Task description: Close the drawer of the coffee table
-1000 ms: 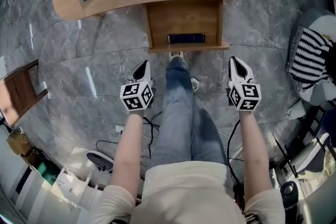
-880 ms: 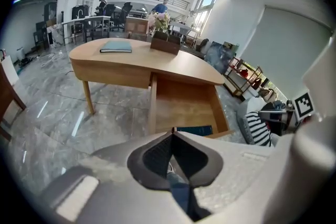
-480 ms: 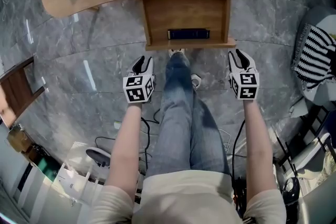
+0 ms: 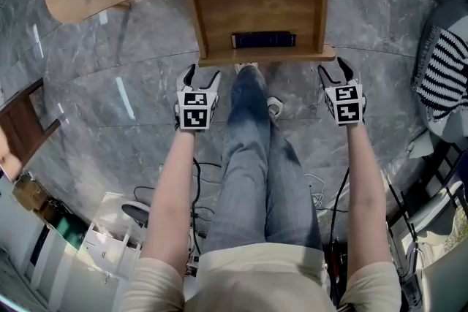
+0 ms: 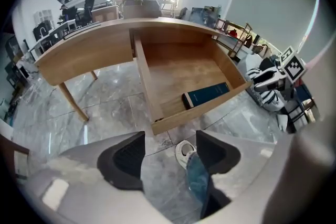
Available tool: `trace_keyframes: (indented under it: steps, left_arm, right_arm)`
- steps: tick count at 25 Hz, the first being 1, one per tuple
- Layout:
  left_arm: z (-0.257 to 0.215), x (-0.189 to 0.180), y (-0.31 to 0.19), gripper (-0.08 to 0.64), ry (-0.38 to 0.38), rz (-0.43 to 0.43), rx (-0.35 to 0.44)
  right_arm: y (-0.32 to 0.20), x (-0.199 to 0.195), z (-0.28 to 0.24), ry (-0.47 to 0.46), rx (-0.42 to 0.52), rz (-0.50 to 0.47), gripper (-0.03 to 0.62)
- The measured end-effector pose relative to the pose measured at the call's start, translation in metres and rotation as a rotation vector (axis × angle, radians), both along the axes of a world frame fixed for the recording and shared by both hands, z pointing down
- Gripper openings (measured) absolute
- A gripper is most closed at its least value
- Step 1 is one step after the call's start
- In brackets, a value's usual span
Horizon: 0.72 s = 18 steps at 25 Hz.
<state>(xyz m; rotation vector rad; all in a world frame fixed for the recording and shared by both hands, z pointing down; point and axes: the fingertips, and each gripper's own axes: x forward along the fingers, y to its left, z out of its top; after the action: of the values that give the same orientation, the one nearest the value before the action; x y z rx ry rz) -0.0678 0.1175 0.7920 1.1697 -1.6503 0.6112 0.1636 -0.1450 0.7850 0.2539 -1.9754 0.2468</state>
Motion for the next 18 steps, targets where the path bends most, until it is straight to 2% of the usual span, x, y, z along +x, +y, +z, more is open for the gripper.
trace_keyframes:
  steps: [7,12,15,18]
  left_arm:
    - [0.034,0.0,-0.005,0.326,0.012,0.07,-0.063]
    - [0.048,-0.002,-0.013,0.342,0.021,0.072,-0.079]
    - [0.052,-0.003,-0.018,0.342,0.022,0.082,-0.081]
    - [0.051,-0.005,-0.024,0.342,0.04,0.052,-0.08]
  right_arm:
    - [-0.009,0.001,0.037,0.092,0.001,-0.056,0.256]
    - [-0.012,-0.013,0.049,0.099,0.001,-0.082,0.256]
    - [-0.015,-0.016,0.052,0.104,0.009,-0.069,0.245]
    - [-0.016,-0.016,0.053,0.115,0.005,-0.05,0.236]
